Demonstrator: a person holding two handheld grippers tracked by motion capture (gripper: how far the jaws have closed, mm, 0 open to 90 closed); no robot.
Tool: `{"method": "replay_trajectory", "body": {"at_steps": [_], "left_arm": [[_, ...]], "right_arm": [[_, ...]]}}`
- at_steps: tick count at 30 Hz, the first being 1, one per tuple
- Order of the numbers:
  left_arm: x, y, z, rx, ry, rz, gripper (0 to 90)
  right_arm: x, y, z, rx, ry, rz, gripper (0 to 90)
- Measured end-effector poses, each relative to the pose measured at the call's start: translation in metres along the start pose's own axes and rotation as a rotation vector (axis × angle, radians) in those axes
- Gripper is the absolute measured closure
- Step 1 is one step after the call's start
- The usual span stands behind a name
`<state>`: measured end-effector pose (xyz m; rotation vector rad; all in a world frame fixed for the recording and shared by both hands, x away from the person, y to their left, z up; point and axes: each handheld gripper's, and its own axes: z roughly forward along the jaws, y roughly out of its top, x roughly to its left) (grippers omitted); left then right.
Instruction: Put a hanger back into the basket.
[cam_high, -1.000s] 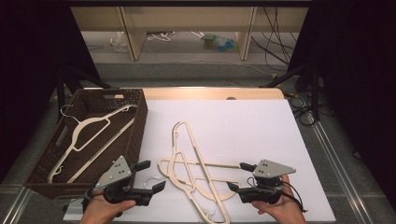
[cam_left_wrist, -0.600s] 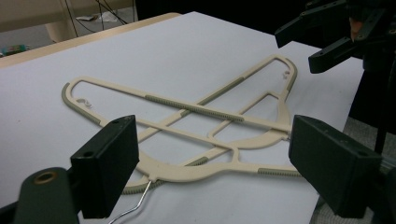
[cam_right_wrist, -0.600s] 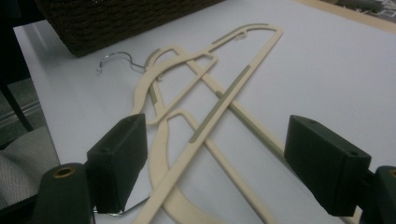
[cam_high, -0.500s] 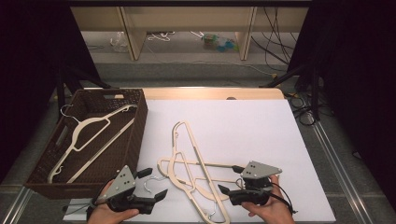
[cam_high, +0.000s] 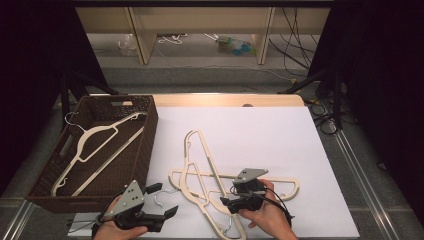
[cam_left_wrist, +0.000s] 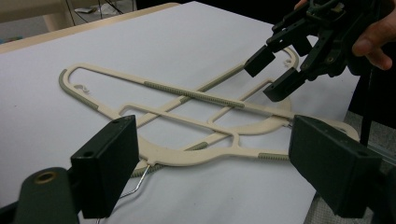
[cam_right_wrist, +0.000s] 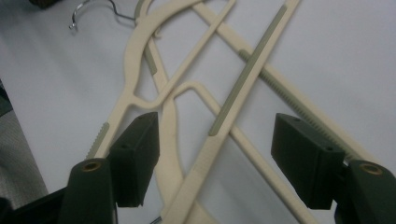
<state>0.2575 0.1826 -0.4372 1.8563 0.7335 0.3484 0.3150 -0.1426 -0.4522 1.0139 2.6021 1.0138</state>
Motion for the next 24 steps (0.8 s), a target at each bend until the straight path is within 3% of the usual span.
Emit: {"method": "replay_trajectory", "body": {"at_steps": [1, 2, 3, 9, 14, 18, 23, 24], "left_arm": [[0.000, 0.000, 0.000, -0.007, 0.004, -0.014, 16.4], [0.000, 0.000, -0.001, -0.005, 0.005, -0.003, 16.4], [0.000, 0.000, -0.001, -0.001, 0.002, 0.009, 16.4], [-0.002, -0.001, 0.000, 0.004, -0.005, -0.005, 16.4], [-0.002, -0.001, 0.000, 0.003, -0.007, -0.012, 16.4], [0.000, -0.001, 0.001, 0.002, -0.010, 0.011, 16.4], [0.000, -0.002, 0.002, 0.007, -0.011, 0.009, 16.4], [-0.002, -0.002, 0.002, 0.000, -0.017, -0.014, 16.4]], "right_arm": [[0.001, 0.001, 0.003, 0.016, -0.001, 0.006, 35.6], [0.001, 0.001, 0.006, 0.024, -0.001, -0.008, 37.1], [0.003, 0.001, 0.009, 0.066, 0.018, 0.014, 40.6], [0.001, 0.000, 0.018, 0.127, 0.018, 0.051, 46.0], [0.000, 0.003, 0.025, 0.169, 0.028, 0.041, 52.5], [0.000, 0.005, 0.029, 0.175, 0.018, 0.028, 54.9], [0.004, 0.007, 0.031, 0.199, -0.029, 0.003, 62.4], [0.004, 0.007, 0.031, 0.204, -0.035, 0.002, 64.6]]}}
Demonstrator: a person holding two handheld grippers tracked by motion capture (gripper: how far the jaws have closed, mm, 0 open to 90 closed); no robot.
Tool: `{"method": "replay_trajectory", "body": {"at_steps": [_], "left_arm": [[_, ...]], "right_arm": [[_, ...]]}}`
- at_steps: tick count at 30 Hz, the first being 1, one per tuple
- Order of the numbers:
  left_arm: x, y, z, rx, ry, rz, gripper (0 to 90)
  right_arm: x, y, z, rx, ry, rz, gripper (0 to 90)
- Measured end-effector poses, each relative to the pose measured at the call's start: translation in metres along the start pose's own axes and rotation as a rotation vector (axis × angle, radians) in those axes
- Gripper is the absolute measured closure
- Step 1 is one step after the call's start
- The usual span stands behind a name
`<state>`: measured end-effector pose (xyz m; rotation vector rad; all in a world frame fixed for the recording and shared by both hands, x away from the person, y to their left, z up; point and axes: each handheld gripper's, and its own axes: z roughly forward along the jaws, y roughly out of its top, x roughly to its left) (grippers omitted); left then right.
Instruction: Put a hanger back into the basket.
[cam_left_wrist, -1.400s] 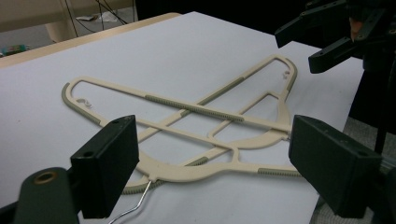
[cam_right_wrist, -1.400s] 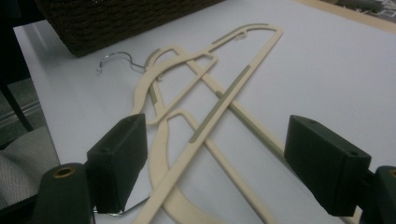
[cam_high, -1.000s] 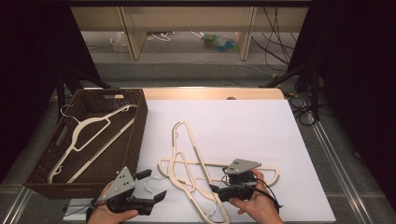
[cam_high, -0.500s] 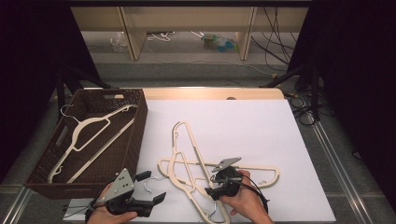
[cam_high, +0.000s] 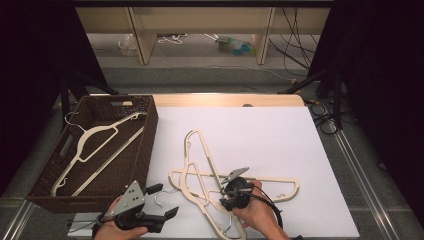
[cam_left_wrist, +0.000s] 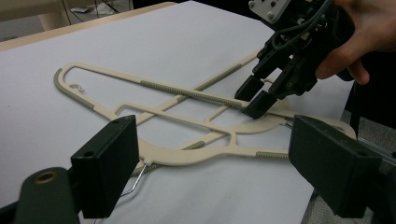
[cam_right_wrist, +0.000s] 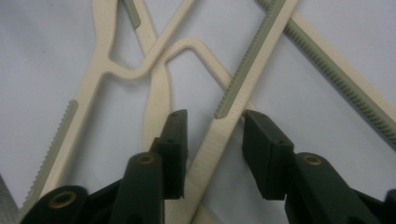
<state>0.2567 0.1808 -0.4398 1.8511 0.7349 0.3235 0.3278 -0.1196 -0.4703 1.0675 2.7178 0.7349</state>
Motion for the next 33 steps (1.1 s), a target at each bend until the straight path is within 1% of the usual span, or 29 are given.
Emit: {"method": "replay_trajectory", "body": {"at_steps": [1, 2, 4, 5, 6, 7, 8, 9, 10, 12, 14, 15, 18, 19, 20, 21, 22, 23, 24, 25, 26, 27, 29, 31, 33], "left_arm": [[0.001, 0.000, 0.000, 0.001, -0.002, 0.016, 16.4], [0.001, 0.000, -0.001, 0.010, 0.005, 0.029, 16.4], [0.001, 0.000, 0.000, 0.006, 0.003, 0.018, 16.4], [0.000, 0.000, 0.000, 0.005, 0.005, 0.011, 16.4], [0.000, 0.000, 0.001, 0.006, 0.004, 0.011, 16.4], [-0.001, -0.001, 0.001, 0.008, 0.003, 0.006, 16.5], [0.000, -0.001, 0.000, 0.011, 0.003, 0.019, 16.4], [-0.001, 0.000, 0.001, 0.009, 0.003, 0.014, 16.4], [-0.001, 0.000, 0.001, 0.007, 0.002, 0.012, 16.5], [-0.001, 0.000, 0.001, 0.007, 0.000, 0.013, 16.5], [0.000, 0.000, 0.000, 0.007, 0.000, 0.015, 16.5], [0.000, 0.000, 0.000, 0.004, 0.001, 0.013, 16.5], [0.000, 0.000, 0.001, 0.006, 0.000, 0.013, 16.6], [0.001, 0.000, 0.001, 0.011, 0.001, 0.024, 16.6], [0.002, 0.000, 0.001, 0.011, -0.007, 0.044, 16.7], [0.003, 0.000, 0.001, 0.015, -0.003, 0.043, 16.7], [0.002, 0.000, 0.002, 0.016, 0.003, 0.032, 16.8], [0.003, -0.001, 0.003, 0.018, 0.000, 0.049, 17.0], [0.004, -0.001, 0.003, 0.032, 0.007, 0.074, 17.1], [0.004, -0.002, 0.004, 0.031, 0.002, 0.075, 17.1], [0.003, -0.003, 0.005, 0.045, 0.013, 0.064, 17.5], [0.003, -0.003, 0.005, 0.045, 0.013, 0.064, 17.6], [0.003, -0.003, 0.009, 0.054, 0.020, 0.099, 18.0], [0.002, -0.004, 0.016, 0.077, 0.020, 0.116, 18.8], [0.001, -0.005, 0.023, 0.105, 0.014, 0.137, 18.8]], "right_arm": [[0.000, 0.000, 0.000, 0.000, 0.000, 0.000, 64.6], [0.000, 0.000, 0.000, 0.003, -0.002, -0.005, 65.6], [-0.002, 0.001, 0.000, 0.010, 0.002, -0.011, 66.1], [-0.002, 0.002, 0.000, 0.014, 0.004, -0.007, 66.7], [-0.003, 0.002, 0.000, 0.013, 0.008, 0.007, 68.2], [-0.004, 0.002, 0.000, 0.011, 0.010, 0.002, 70.0], [-0.005, 0.002, 0.000, 0.009, 0.011, 0.014, 72.4], [-0.006, 0.002, 0.000, 0.013, 0.006, 0.017, 74.4], [-0.008, 0.002, 0.000, 0.008, 0.006, 0.037, 78.7], [-0.009, 0.002, 0.000, 0.008, 0.007, 0.037, 78.8], [-0.007, 0.002, -0.001, 0.013, 0.001, 0.038, 78.7], [-0.007, 0.002, 0.000, 0.009, -0.003, 0.025, 79.5], [-0.008, 0.003, -0.001, 0.011, -0.002, 0.017, 79.8], [-0.009, 0.003, -0.002, 0.019, -0.006, -0.005, 79.8], [-0.009, 0.004, -0.003, 0.028, -0.006, -0.017, 79.8], [-0.009, 0.005, -0.005, 0.030, -0.015, -0.031, 79.8], [-0.010, 0.006, -0.008, 0.030, -0.011, -0.047, 79.9], [-0.010, 0.007, -0.011, 0.032, -0.015, -0.060, 79.9], [-0.012, 0.008, -0.014, 0.031, -0.016, -0.081, 79.8], [-0.013, 0.009, -0.018, 0.040, -0.021, -0.091, 79.8], [-0.018, 0.010, -0.025, 0.051, -0.028, -0.129, 79.9], [-0.018, 0.010, -0.025, 0.051, -0.028, -0.129, 79.9], [-0.023, 0.010, -0.032, 0.065, -0.036, -0.150, 79.9], [-0.029, 0.010, -0.041, 0.083, -0.040, -0.171, 79.9], [-0.030, 0.011, -0.044, 0.086, -0.044, -0.178, 79.9]]}}
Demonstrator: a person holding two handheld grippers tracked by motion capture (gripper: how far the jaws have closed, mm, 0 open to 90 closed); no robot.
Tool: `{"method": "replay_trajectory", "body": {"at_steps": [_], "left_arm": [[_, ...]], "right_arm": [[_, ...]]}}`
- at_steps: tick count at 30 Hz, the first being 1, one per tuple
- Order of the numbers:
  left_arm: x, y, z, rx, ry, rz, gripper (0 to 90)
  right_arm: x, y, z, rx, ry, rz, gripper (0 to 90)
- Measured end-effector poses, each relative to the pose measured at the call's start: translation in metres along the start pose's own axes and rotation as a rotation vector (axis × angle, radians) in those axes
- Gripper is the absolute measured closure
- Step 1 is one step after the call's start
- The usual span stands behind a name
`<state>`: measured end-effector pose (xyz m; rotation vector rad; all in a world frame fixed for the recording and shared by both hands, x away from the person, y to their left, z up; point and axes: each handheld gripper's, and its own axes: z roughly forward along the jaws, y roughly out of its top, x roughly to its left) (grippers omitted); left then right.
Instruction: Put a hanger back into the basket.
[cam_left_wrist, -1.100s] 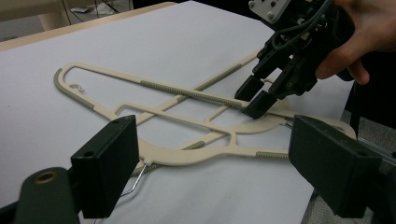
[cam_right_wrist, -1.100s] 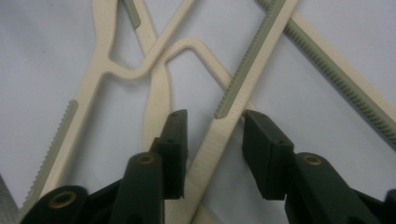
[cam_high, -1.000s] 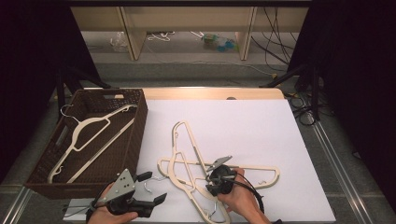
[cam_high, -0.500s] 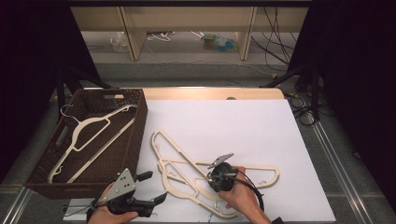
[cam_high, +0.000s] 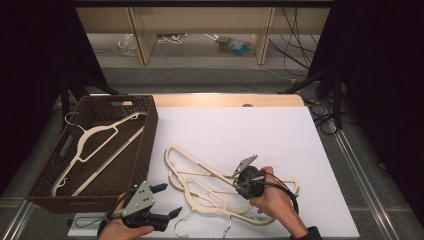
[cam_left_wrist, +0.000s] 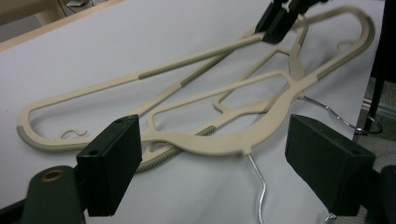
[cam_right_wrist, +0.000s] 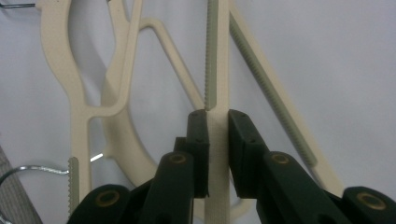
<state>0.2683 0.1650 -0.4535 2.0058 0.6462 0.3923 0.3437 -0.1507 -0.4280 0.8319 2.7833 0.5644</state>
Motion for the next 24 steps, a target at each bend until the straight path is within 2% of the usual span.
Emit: {"method": "replay_trajectory", "body": {"at_steps": [2, 4, 7, 8, 10, 12, 13, 15, 18, 19, 20, 21, 22, 23, 24], "left_arm": [[-0.001, -0.001, 0.008, 0.028, -0.014, 0.026, 18.8], [-0.001, -0.002, 0.014, 0.058, -0.007, 0.060, 18.8], [0.001, -0.002, 0.023, 0.085, -0.003, 0.100, 19.5], [0.001, -0.002, 0.028, 0.084, -0.006, 0.101, 19.8], [0.003, 0.000, 0.035, 0.107, -0.002, 0.139, 20.4], [0.004, 0.000, 0.044, 0.108, -0.001, 0.152, 21.0], [0.005, 0.001, 0.047, 0.127, -0.001, 0.177, 21.8], [0.005, 0.002, 0.054, 0.143, -0.003, 0.196, 22.4], [0.005, 0.002, 0.060, 0.157, -0.014, 0.215, 22.5], [0.006, 0.002, 0.061, 0.175, -0.012, 0.238, 22.6], [0.005, 0.001, 0.063, 0.161, -0.011, 0.244, 22.6], [0.005, 0.001, 0.063, 0.171, -0.018, 0.247, 22.6], [0.005, 0.001, 0.064, 0.173, -0.015, 0.267, 22.7], [0.004, 0.002, 0.064, 0.179, -0.025, 0.265, 22.9], [0.002, 0.002, 0.066, 0.180, -0.024, 0.286, 23.0]], "right_arm": [[-0.003, 0.000, -0.006, 0.008, -0.004, -0.015, 79.9], [-0.006, 0.001, -0.011, 0.017, -0.002, -0.028, 79.9], [-0.009, 0.001, -0.019, 0.019, -0.008, -0.040, 79.9], [-0.010, 0.001, -0.021, 0.022, -0.004, -0.047, 79.9], [-0.012, 0.001, -0.026, 0.018, -0.002, -0.060, 79.9], [-0.012, 0.001, -0.028, 0.018, -0.005, -0.058, 79.9], [-0.013, 0.000, -0.029, 0.020, 0.001, -0.062, 79.9], [-0.014, 0.000, -0.031, 0.023, 0.004, -0.069, 79.9], [-0.016, 0.000, -0.033, 0.028, 0.013, -0.071, 79.9], [-0.016, 0.000, -0.033, 0.030, 0.017, -0.067, 79.9], [-0.017, 0.001, -0.034, 0.031, 0.017, -0.071, 79.9], [-0.018, 0.001, -0.035, 0.031, 0.020, -0.071, 79.9], [-0.019, 0.001, -0.036, 0.031, 0.022, -0.072, 79.9], [-0.019, 0.001, -0.036, 0.031, 0.020, -0.069, 79.9], [-0.020, 0.001, -0.037, 0.030, 0.023, -0.069, 79.9]]}}
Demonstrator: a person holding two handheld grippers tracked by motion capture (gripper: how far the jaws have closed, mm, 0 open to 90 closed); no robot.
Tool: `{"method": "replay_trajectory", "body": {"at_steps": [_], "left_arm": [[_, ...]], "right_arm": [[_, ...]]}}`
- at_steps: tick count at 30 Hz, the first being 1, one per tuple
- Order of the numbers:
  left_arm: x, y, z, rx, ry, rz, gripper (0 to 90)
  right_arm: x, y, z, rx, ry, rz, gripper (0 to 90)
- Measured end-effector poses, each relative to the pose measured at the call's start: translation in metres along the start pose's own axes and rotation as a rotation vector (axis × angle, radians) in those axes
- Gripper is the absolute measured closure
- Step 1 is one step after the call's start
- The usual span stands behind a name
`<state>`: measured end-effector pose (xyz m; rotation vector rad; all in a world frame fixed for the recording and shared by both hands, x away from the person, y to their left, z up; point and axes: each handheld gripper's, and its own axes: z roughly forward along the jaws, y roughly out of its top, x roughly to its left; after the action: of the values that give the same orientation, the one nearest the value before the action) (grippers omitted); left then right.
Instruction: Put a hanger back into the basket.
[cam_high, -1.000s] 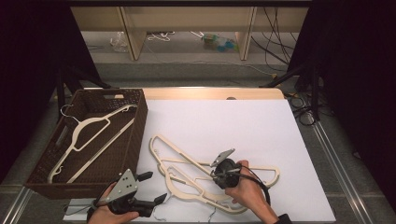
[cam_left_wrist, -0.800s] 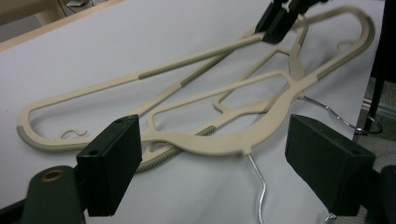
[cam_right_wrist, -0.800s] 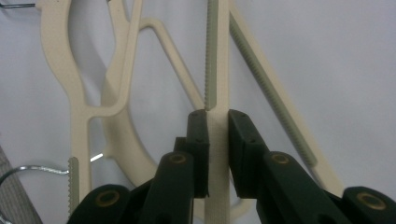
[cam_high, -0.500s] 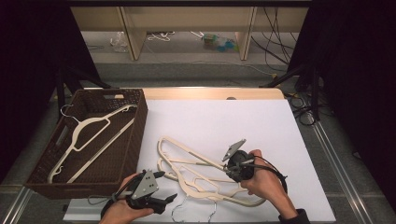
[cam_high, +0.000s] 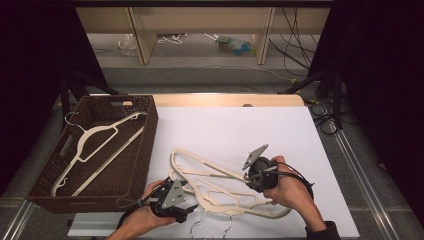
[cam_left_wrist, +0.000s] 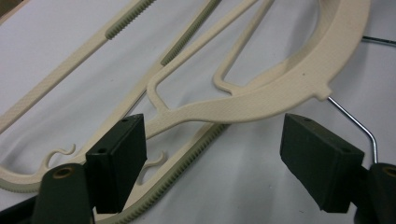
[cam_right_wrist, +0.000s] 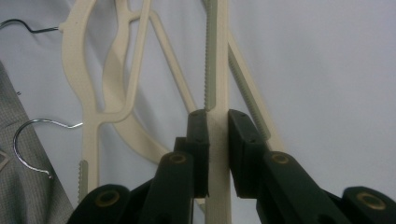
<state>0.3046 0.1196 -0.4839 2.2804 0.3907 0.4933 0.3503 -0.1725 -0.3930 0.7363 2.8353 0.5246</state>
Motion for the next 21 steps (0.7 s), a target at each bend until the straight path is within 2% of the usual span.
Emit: {"method": "replay_trajectory", "body": {"at_steps": [1, 3, 4, 5, 15, 21], "left_arm": [[-0.001, 0.001, 0.000, 0.013, 0.009, 0.030, 23.1], [-0.004, 0.003, 0.002, 0.005, -0.007, 0.044, 23.8], [-0.003, 0.005, 0.002, 0.025, -0.013, 0.062, 24.8], [-0.004, 0.004, 0.003, 0.013, -0.001, 0.066, 25.0], [0.000, 0.006, 0.011, 0.048, 0.012, 0.073, 25.5], [-0.004, 0.010, 0.015, 0.052, 0.029, 0.094, 25.6]], "right_arm": [[-0.001, 0.000, -0.001, 0.003, 0.000, -0.005, 79.9], [-0.001, 0.002, -0.001, 0.001, 0.000, -0.008, 79.9], [-0.001, 0.003, -0.002, 0.000, -0.001, -0.009, 79.9], [-0.001, 0.004, -0.002, -0.001, 0.002, -0.009, 80.0], [-0.003, 0.010, -0.007, -0.029, 0.014, -0.015, 80.1], [-0.005, 0.010, -0.007, -0.038, 0.023, -0.019, 80.1]]}}
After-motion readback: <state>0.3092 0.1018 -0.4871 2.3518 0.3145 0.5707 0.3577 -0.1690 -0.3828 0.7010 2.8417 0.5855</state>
